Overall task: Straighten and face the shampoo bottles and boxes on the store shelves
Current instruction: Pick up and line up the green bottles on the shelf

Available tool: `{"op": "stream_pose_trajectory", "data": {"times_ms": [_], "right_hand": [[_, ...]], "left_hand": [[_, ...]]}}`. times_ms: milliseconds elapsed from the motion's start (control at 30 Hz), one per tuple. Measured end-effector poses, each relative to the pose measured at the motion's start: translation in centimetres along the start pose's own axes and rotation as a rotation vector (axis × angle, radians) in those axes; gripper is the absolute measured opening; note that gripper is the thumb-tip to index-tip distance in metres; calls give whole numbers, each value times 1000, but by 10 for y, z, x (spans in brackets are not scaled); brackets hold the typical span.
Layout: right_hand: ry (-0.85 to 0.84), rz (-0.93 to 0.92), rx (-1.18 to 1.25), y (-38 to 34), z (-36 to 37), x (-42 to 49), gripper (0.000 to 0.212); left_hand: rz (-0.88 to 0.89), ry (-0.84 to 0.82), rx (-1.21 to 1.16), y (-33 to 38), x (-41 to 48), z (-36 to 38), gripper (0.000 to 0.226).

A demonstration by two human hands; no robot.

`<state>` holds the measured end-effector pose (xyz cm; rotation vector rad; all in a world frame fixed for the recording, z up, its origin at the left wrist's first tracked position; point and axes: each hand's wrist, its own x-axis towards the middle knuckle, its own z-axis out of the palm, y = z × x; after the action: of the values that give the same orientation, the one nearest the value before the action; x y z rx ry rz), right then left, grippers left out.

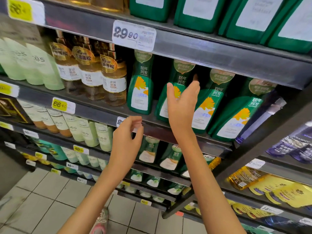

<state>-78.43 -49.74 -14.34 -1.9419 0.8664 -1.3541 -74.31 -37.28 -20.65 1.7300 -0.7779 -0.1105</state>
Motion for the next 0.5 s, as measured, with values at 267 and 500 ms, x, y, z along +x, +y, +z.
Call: {"op": "stream_pose_trajectory", "data": {"times_ms": [267,500], "right_hand": [[-14,83,-130,16,16,4,48],[26,101,-132,16,20,-5,67]], "left_hand": [[-38,-25,9,-11,-5,-9,21],[-43,-106,19,-6,-10,4,24]]}}
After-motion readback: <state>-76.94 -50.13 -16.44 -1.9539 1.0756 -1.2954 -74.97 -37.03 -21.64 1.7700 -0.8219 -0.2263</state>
